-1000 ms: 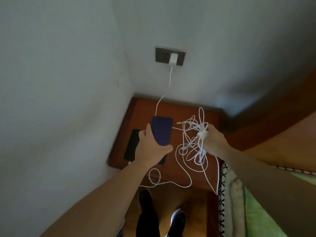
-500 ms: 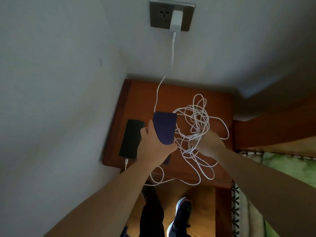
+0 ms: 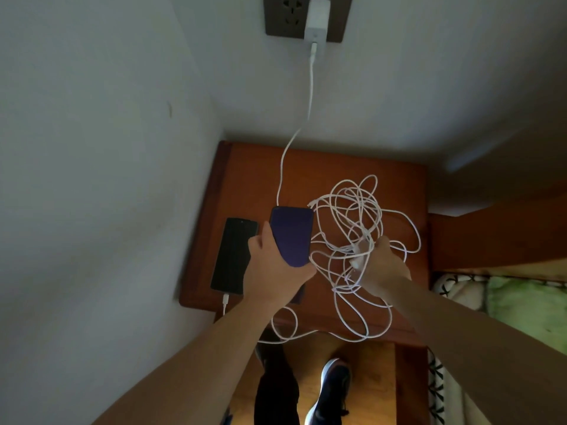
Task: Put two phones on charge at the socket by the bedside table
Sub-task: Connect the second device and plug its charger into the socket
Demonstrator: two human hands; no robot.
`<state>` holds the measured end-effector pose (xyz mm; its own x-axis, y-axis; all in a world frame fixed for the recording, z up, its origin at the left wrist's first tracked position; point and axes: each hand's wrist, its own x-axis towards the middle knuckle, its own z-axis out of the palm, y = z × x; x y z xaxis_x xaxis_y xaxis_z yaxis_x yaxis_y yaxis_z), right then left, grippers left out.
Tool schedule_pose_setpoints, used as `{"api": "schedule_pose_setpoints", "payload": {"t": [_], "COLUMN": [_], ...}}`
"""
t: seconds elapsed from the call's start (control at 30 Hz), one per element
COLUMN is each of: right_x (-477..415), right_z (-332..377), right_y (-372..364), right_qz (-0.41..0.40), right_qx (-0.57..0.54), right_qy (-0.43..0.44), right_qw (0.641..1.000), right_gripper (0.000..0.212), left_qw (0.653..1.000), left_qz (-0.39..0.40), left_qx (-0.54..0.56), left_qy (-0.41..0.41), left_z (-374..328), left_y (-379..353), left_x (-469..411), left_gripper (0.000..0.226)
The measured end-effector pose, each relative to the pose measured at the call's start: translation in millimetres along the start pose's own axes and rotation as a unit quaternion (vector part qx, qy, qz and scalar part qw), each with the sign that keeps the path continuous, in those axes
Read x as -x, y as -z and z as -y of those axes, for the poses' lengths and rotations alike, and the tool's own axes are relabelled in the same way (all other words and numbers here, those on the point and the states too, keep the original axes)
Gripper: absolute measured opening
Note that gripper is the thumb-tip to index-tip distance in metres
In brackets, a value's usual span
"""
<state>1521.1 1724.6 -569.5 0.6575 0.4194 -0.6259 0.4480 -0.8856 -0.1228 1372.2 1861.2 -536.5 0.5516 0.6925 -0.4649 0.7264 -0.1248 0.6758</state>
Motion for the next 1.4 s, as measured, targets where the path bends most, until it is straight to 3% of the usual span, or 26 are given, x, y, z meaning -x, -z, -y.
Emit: {"api": "schedule_pose_setpoints", "payload": {"t": [0.2, 0.37, 0.43, 0.5, 0.6, 0.67, 0.73, 0.8, 0.87, 1.07, 1.23, 1.4], "right_x": [-8, -25, -29, -33, -36, -51, -73, -92, -105, -117, -116, -105], "right_z": [-7, -17, -12, 0, 44, 71, 92, 105, 108, 100, 90, 77], "right_y": [-6, 0, 20, 43, 70, 69, 61, 53, 46, 32, 51, 85], "right_qz": [-0.018, 0.018, -0.035, -0.152, -0.249, -0.225, -0.179, -0.125, -0.085, -0.09, -0.067, -0.064], "right_qx": [-0.175, -0.206, -0.219, -0.207, -0.192, -0.098, 0.07, 0.21, 0.271, 0.295, 0.186, 0.169], "right_qy": [0.035, 0.025, -0.007, -0.02, 0.106, 0.234, 0.303, 0.288, 0.237, 0.205, 0.2, 0.243], "right_qw": [0.984, 0.978, 0.975, 0.966, 0.943, 0.941, 0.933, 0.926, 0.929, 0.929, 0.96, 0.953], "right_gripper": [0.076, 0.049, 0.029, 0.014, 0.012, 0.014, 0.018, 0.016, 0.018, 0.021, 0.02, 0.021], "left_qw": [1.0, 1.0, 1.0, 1.0, 1.0, 1.0, 1.0, 0.999, 0.999, 0.999, 0.999, 0.999], "left_qz": [-0.004, 0.006, 0.008, 0.006, 0.002, -0.003, -0.008, -0.008, -0.001, 0.011, 0.001, -0.009], "left_qx": [0.002, 0.005, -0.002, -0.005, -0.006, -0.003, -0.008, -0.02, -0.029, -0.022, -0.005, -0.005], "left_qy": [0.016, 0.017, 0.02, 0.026, 0.031, 0.027, 0.029, 0.033, 0.033, 0.028, 0.04, 0.035], "left_z": [3, 4, 3, 2, 2, 5, 9, 13, 16, 19, 18, 12], "left_y": [-1, 0, 2, 4, 5, 4, 3, 3, 3, 2, 3, 5], "left_x": [-8, -15, -17, -21, -27, -32, -38, -43, -46, -48, -47, -37], "left_gripper": [0.086, 0.087, 0.087, 0.09, 0.091, 0.089, 0.091, 0.097, 0.104, 0.111, 0.102, 0.104]}}
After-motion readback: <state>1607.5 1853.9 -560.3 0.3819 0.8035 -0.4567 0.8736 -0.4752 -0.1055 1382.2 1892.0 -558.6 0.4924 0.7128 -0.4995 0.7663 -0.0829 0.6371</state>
